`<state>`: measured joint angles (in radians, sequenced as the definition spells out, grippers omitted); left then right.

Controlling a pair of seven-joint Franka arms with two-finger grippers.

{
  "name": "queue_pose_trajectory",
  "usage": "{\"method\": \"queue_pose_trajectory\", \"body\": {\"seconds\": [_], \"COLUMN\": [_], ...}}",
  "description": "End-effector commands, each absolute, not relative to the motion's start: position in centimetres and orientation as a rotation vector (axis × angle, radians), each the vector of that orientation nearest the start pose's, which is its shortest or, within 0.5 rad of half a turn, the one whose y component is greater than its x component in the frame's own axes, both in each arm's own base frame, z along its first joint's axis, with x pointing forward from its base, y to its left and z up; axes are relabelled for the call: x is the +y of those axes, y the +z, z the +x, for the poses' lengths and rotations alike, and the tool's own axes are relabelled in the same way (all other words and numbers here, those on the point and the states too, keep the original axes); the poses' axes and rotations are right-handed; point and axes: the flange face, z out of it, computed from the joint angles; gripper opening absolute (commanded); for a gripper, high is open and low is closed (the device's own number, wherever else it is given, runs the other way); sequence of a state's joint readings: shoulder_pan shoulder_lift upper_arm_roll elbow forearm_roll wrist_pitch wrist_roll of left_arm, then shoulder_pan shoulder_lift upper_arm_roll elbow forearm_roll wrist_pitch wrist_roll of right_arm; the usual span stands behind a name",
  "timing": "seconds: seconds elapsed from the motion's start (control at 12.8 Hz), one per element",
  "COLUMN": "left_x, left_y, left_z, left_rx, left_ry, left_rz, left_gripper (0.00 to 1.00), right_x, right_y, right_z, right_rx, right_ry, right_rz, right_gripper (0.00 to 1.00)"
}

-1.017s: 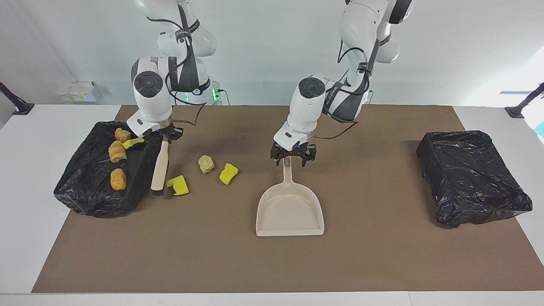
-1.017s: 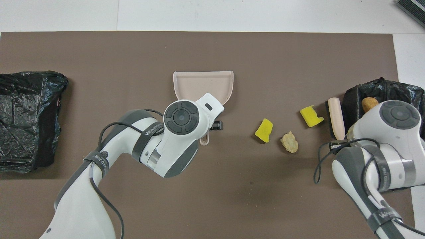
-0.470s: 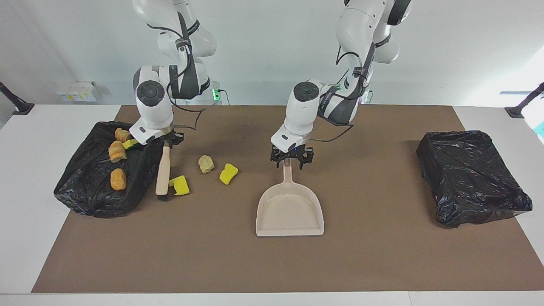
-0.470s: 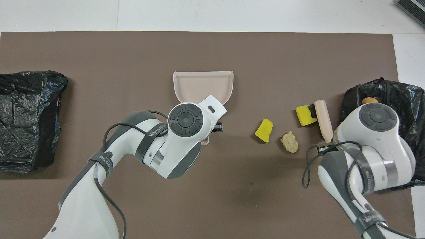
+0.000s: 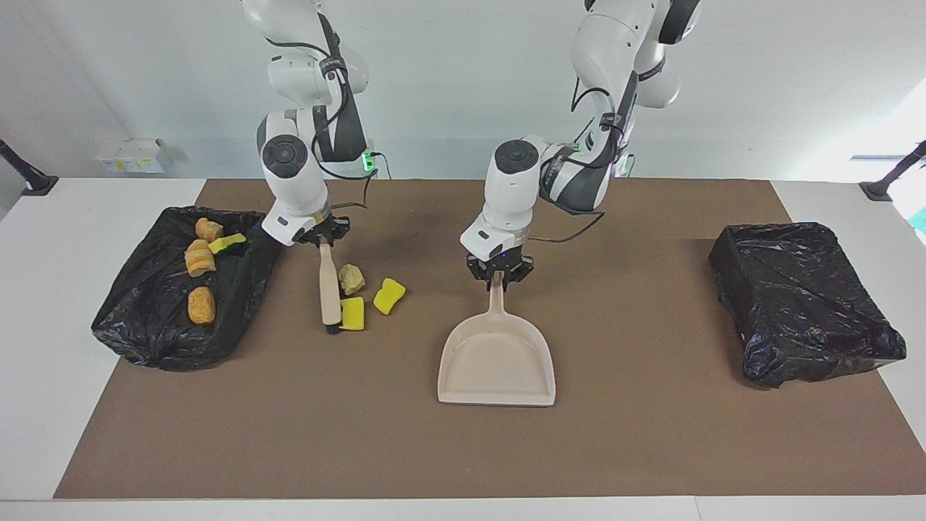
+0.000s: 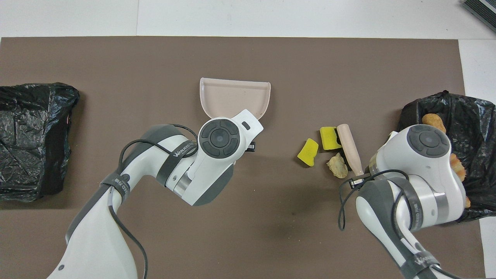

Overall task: Sweep and dump trash in bin
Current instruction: 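Sweep the yellow sponges and bread into the dustpan with the right gripper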

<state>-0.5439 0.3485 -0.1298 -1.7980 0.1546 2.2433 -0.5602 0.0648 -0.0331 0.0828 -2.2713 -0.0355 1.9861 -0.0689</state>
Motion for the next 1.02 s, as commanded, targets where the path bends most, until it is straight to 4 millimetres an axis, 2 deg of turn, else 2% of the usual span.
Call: {"method": "queue_pose_trajectory", "body": {"seconds": [0.0,0.16,0.39,0.47,0.7,0.78,0.94], "left_x": [-37.1,-35.2,-30.8,-29.7,-26.6,-26.1,-25.4], "left_y": [40.2,41.4,42.9,43.4,42.9,42.6,41.4], "left_z": [52.8,53.4,54.6,54.9,55.6,55.0,52.7], "left_rx": [0.497,0.712,1.039,1.180,1.631,1.780,1.878], "left_ry": [-0.285,-0.251,-0.191,-0.179,-0.029,0.009,0.056], "left_rz": [-3.033,-2.959,-2.823,-2.757,-2.497,-2.393,-2.323], "left_gripper": [0.00,0.00,0.00,0.00,0.00,0.00,0.00], "right_x": [7.1,6.9,4.0,3.4,3.9,4.1,4.2], "right_y": [36.0,36.8,38.2,37.7,36.4,36.3,35.3], "right_z": [47.2,47.8,47.3,46.6,44.0,43.7,43.7], "right_rx": [-0.434,-0.428,-0.296,-0.257,-0.172,-0.123,-0.101], "right_ry": [0.379,0.426,0.424,0.417,0.304,0.295,0.272], "right_rz": [-3.096,-3.089,-3.101,-3.092,-3.090,-3.092,-3.095], "right_gripper": [0.00,0.00,0.00,0.00,0.00,0.00,0.00]}}
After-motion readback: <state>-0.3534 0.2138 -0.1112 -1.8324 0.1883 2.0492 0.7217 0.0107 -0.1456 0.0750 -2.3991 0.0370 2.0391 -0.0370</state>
